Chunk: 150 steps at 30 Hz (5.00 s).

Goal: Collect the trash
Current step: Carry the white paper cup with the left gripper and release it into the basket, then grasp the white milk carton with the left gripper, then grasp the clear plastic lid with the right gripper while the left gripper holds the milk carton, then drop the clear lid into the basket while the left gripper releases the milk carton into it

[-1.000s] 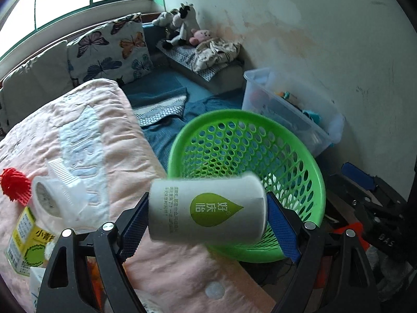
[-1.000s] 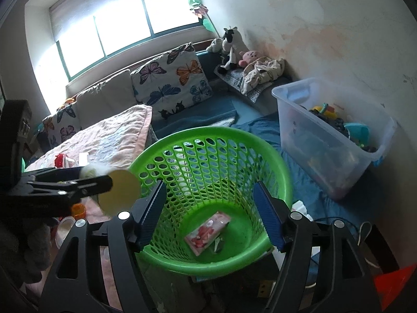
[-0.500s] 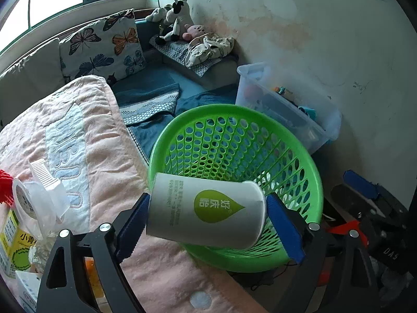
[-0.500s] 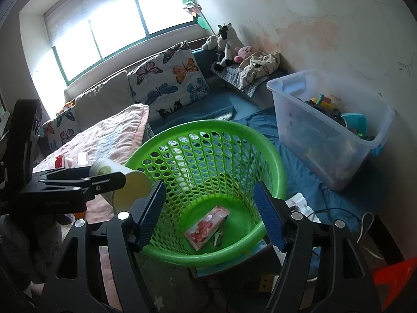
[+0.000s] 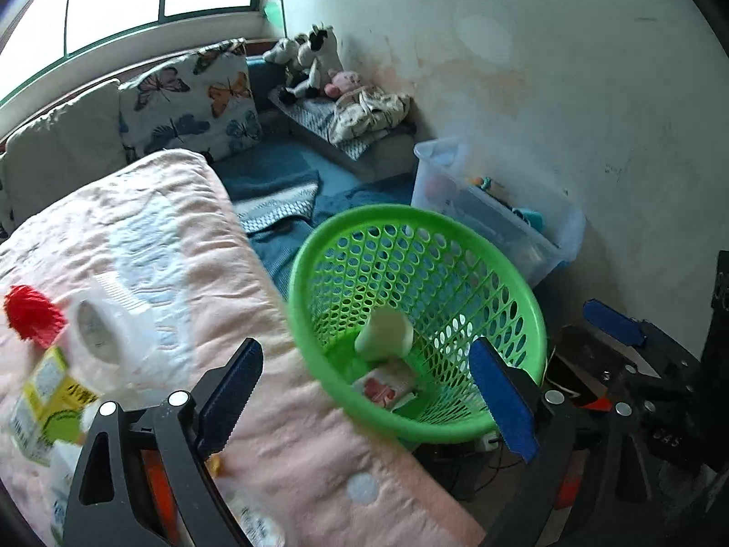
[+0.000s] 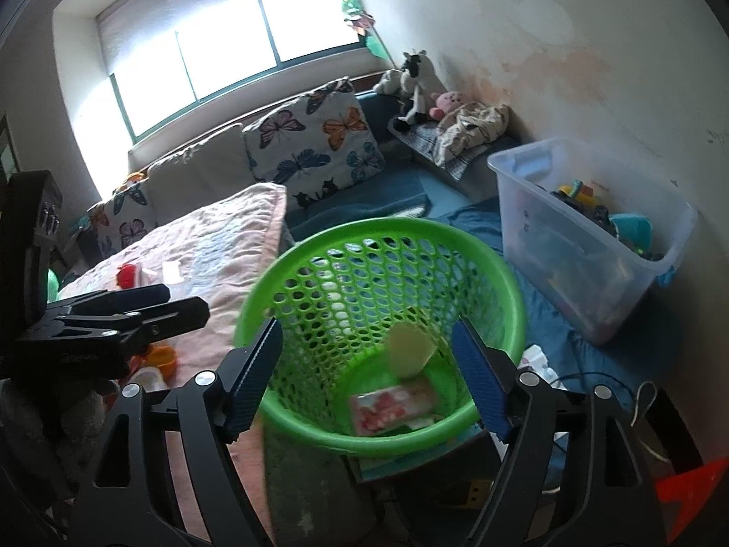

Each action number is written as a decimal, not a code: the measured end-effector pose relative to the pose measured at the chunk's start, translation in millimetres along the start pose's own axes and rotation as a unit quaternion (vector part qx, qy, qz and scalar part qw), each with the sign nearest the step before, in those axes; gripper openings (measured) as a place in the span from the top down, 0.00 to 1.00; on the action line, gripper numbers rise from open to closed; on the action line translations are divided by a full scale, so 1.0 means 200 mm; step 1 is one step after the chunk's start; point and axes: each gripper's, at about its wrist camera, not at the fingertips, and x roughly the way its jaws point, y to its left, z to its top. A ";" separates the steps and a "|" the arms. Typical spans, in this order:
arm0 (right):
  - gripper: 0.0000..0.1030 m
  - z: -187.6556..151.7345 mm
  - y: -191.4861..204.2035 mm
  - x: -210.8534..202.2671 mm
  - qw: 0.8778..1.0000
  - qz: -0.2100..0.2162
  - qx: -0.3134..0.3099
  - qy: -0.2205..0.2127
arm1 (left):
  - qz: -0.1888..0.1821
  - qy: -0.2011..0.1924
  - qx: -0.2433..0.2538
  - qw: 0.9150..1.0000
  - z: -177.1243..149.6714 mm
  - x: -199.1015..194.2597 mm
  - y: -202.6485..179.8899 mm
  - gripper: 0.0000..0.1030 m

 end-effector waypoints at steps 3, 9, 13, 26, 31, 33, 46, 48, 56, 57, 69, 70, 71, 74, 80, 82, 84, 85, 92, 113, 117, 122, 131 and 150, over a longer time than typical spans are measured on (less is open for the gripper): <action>0.23 0.00 0.07 -0.01 1.000 0.010 -0.010 -0.001 | 0.009 -0.021 -0.006 1.000 -0.05 -0.12 0.06 0.14; 0.22 -0.01 0.20 0.01 0.999 0.035 -0.022 0.009 | 0.039 -0.039 -0.008 0.998 -0.14 -0.27 0.19 0.14; 0.21 -0.02 0.29 0.02 0.998 0.048 -0.030 0.015 | 0.065 -0.038 -0.001 0.997 -0.21 -0.35 0.31 0.14; 0.20 -0.09 0.56 0.07 0.993 0.090 -0.062 0.044 | 0.085 -0.004 0.002 0.996 -0.41 -0.45 0.64 0.14; 0.20 -0.11 0.63 0.10 0.991 0.100 -0.073 0.056 | 0.079 0.010 0.006 0.997 -0.45 -0.42 0.69 0.14; 0.20 -0.13 0.65 0.11 0.990 0.103 -0.077 0.061 | 0.080 0.014 0.004 0.997 -0.46 -0.40 0.71 0.14; 0.20 -0.22 0.78 0.17 0.982 0.126 -0.102 0.092 | 0.053 0.027 -0.004 0.998 -0.48 -0.34 0.75 0.30; 0.20 -0.24 0.80 0.19 0.981 0.131 -0.105 0.099 | 0.053 0.021 0.000 0.998 -0.49 -0.35 0.74 0.31; 0.20 -0.30 0.90 0.23 0.974 0.137 -0.142 0.110 | 0.050 -0.002 -0.004 0.999 -0.48 -0.43 0.72 0.34; 0.20 -0.31 0.91 0.24 0.973 0.138 -0.144 0.112 | 0.049 -0.004 -0.005 0.999 -0.48 -0.44 0.73 0.34; 0.25 -0.36 1.00 0.38 0.966 0.128 -0.182 0.128 | 0.051 -0.023 -0.045 0.997 -0.48 -0.55 0.81 0.34; 0.25 -0.36 1.01 0.39 0.966 0.127 -0.182 0.130 | 0.051 -0.023 -0.048 0.997 -0.48 -0.56 0.82 0.34; 0.26 -0.36 1.01 0.40 0.966 0.128 -0.183 0.131 | 0.050 -0.023 -0.052 0.997 -0.48 -0.56 0.82 0.34; 0.27 -0.36 1.02 0.41 0.965 0.126 -0.187 0.130 | 0.048 -0.022 -0.056 0.997 -0.49 -0.56 0.84 0.34; 0.31 -0.36 1.04 0.42 0.965 0.120 -0.191 0.130 | 0.046 -0.021 -0.057 0.997 -0.48 -0.56 0.84 0.34; 0.32 -0.35 1.03 0.42 0.966 0.118 -0.191 0.126 | 0.044 -0.021 -0.056 0.997 -0.47 -0.55 0.83 0.34; 0.32 -0.34 1.02 0.40 0.967 0.121 -0.187 0.123 | 0.042 -0.021 -0.056 0.997 -0.47 -0.56 0.83 0.34; 0.32 -0.34 1.01 0.40 0.968 0.121 -0.185 0.121 | 0.042 -0.021 -0.056 0.997 -0.46 -0.55 0.82 0.34; 0.32 -0.28 0.94 0.33 0.973 0.126 -0.162 0.109 | 0.030 -0.021 -0.055 0.998 -0.43 -0.54 0.80 0.34; 0.32 -0.03 0.19 0.38 0.995 0.011 -0.051 0.087 | -0.009 -0.018 -0.025 0.999 -0.15 -0.38 0.47 0.34; 0.31 -0.04 0.11 0.44 0.994 -0.001 -0.041 0.097 | -0.012 -0.011 -0.024 1.000 -0.10 -0.31 0.43 0.34; 0.30 -0.04 0.03 0.49 0.995 -0.001 -0.018 0.101 | -0.016 -0.002 -0.019 1.000 -0.05 -0.24 0.37 0.34; 0.24 -0.02 -0.05 0.49 0.996 0.005 0.005 0.090 | -0.030 0.015 -0.019 0.999 0.03 -0.09 0.27 0.34; 0.24 -0.09 -0.17 0.24 0.998 -0.003 0.030 0.054 | -0.046 0.061 -0.012 0.997 0.15 0.28 -0.01 0.34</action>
